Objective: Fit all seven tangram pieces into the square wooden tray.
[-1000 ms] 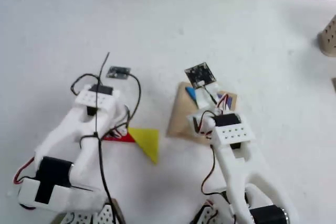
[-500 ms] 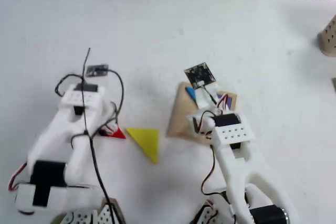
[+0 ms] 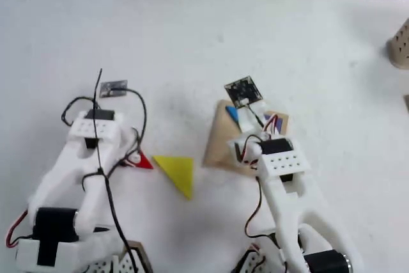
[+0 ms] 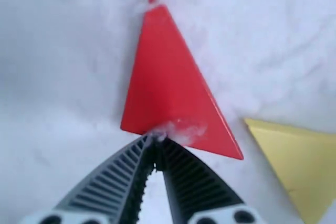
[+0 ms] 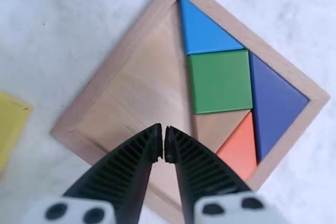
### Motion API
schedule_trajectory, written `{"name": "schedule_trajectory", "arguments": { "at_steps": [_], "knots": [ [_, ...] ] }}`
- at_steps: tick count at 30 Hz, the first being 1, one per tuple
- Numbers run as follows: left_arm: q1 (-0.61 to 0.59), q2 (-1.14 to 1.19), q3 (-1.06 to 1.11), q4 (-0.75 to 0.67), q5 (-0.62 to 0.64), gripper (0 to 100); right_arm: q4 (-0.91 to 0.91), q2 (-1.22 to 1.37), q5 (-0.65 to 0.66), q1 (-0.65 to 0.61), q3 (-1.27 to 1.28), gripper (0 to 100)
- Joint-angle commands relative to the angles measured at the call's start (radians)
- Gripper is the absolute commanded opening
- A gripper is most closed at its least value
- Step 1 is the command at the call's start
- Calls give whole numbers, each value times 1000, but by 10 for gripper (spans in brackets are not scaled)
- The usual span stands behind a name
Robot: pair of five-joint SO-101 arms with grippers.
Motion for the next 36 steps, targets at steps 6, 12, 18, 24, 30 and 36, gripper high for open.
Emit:
{"name": "schedule_trajectory", "arguments": {
  "at_steps": [6,12,18,24,30,36],
  "knots": [
    [-79,-44,11,-118,0,20,-4,-27,12,5,-11,21],
    [-77,-44,9,-147,0,20,-4,-27,12,5,-5,19],
    [-84,-45,15,-230,-5,20,-28,-25,12,45,18,18],
    [-84,-44,17,-233,-11,20,-24,-25,12,84,18,20],
    [-84,-45,44,-279,-100,45,12,-27,12,90,12,21],
    [-96,-50,48,-270,-37,231,45,-27,81,70,11,19]
  ]
}}
